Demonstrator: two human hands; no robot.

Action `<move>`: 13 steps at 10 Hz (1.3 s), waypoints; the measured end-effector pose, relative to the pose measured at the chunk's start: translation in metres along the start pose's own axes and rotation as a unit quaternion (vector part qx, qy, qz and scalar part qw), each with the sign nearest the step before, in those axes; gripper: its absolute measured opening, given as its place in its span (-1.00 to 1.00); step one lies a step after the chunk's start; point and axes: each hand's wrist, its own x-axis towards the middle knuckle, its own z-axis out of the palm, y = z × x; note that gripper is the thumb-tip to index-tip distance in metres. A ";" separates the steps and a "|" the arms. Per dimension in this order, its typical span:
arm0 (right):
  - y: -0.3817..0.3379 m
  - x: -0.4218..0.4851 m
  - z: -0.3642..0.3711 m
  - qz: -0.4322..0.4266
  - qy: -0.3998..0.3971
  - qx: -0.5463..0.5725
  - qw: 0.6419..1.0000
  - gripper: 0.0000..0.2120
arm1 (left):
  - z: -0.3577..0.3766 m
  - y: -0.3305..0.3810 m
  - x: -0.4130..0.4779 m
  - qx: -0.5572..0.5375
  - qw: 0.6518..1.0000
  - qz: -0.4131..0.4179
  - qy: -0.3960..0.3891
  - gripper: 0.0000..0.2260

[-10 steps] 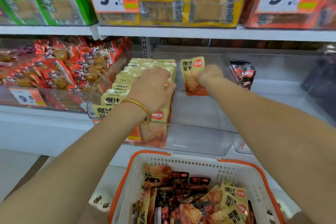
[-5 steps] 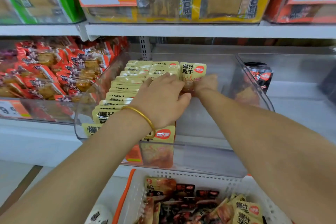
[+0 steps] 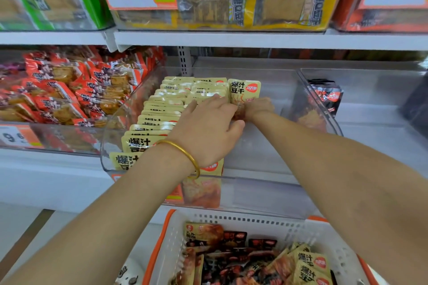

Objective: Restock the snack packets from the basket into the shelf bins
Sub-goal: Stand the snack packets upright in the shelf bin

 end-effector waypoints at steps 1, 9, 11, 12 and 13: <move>-0.010 -0.032 -0.022 0.037 0.016 0.159 0.986 -0.44 | 0.001 0.003 -0.006 -0.003 1.000 0.010 0.024 -0.62; 0.194 -0.218 0.102 -0.097 -0.275 0.015 0.956 -0.84 | 0.171 -0.020 -0.124 0.018 0.992 0.043 -0.117 -0.66; 0.177 -0.218 0.197 -0.082 -0.436 0.000 0.896 -0.70 | 0.184 -0.043 -0.118 0.095 0.956 -0.029 -0.275 -0.63; 0.172 -0.223 0.237 -0.072 -0.497 -0.011 0.865 -0.54 | 0.179 -0.047 -0.119 0.106 0.947 -0.041 -0.302 -0.83; 0.174 -0.227 0.264 -0.033 -0.529 -0.056 0.846 -0.46 | 0.174 -0.047 -0.120 0.093 0.947 -0.041 -0.306 -0.95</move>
